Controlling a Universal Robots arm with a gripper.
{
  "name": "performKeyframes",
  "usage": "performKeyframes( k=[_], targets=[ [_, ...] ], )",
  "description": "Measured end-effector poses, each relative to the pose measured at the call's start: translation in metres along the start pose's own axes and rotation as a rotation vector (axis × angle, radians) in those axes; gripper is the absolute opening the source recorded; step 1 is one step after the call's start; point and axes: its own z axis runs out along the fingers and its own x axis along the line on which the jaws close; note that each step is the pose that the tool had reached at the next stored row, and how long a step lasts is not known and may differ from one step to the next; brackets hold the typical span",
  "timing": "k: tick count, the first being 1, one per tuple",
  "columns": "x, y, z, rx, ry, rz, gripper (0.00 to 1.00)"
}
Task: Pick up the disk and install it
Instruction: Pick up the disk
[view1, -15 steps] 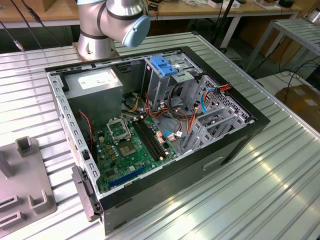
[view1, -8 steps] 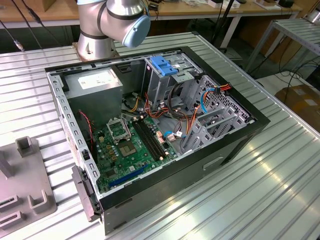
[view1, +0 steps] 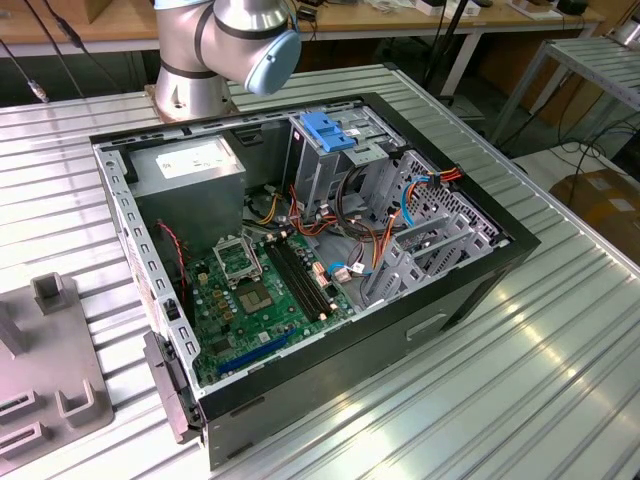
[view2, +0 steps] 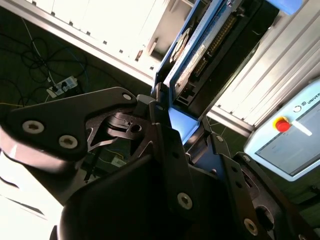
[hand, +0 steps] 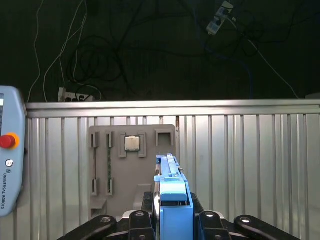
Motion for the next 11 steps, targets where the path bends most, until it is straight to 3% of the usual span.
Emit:
performKeyframes(
  k=[11],
  targets=[
    [-0.0002, -0.0085, -0.0002, 0.0, 0.0, 0.0, 0.37]
  ],
)
